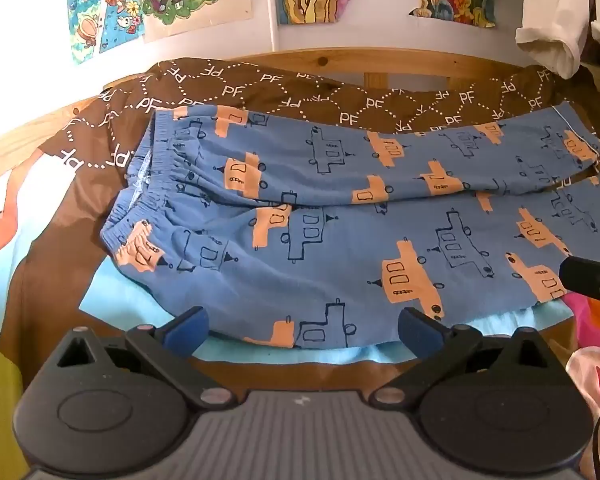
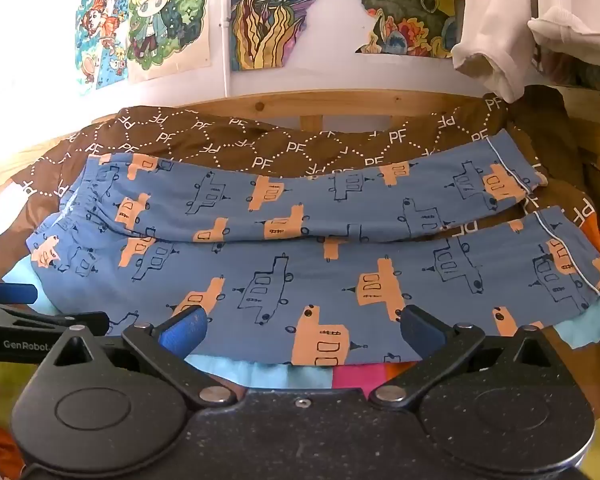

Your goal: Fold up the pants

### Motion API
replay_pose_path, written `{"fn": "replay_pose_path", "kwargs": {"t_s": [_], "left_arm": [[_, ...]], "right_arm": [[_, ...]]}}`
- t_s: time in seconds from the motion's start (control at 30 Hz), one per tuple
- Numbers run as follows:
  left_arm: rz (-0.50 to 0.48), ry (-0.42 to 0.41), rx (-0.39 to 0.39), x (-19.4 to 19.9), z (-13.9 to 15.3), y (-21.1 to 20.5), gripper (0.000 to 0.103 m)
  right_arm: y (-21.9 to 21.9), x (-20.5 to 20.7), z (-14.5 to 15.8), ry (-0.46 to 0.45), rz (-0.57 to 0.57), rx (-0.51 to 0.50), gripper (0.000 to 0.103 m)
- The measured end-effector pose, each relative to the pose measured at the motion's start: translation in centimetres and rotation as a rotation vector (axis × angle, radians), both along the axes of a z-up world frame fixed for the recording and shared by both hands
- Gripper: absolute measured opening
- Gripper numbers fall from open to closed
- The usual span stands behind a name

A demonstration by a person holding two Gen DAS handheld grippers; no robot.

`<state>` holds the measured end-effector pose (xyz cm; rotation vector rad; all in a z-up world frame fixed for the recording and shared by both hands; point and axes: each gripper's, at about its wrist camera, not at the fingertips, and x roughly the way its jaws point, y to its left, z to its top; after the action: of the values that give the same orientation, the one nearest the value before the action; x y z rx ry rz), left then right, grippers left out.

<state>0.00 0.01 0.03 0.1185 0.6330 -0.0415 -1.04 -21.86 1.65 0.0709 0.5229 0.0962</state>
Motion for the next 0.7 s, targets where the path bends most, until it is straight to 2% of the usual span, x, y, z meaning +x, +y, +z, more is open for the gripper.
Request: {"fn": "replay_pose_path", "kwargs": {"t_s": [0.7], "left_arm": [[-0.002,-0.010,0.003,-0.15,0.25,-0.19,0.103]], "right_arm": [[-0.05,0.08,-0.20,0.022,-0.006,0.005,0.102]]}}
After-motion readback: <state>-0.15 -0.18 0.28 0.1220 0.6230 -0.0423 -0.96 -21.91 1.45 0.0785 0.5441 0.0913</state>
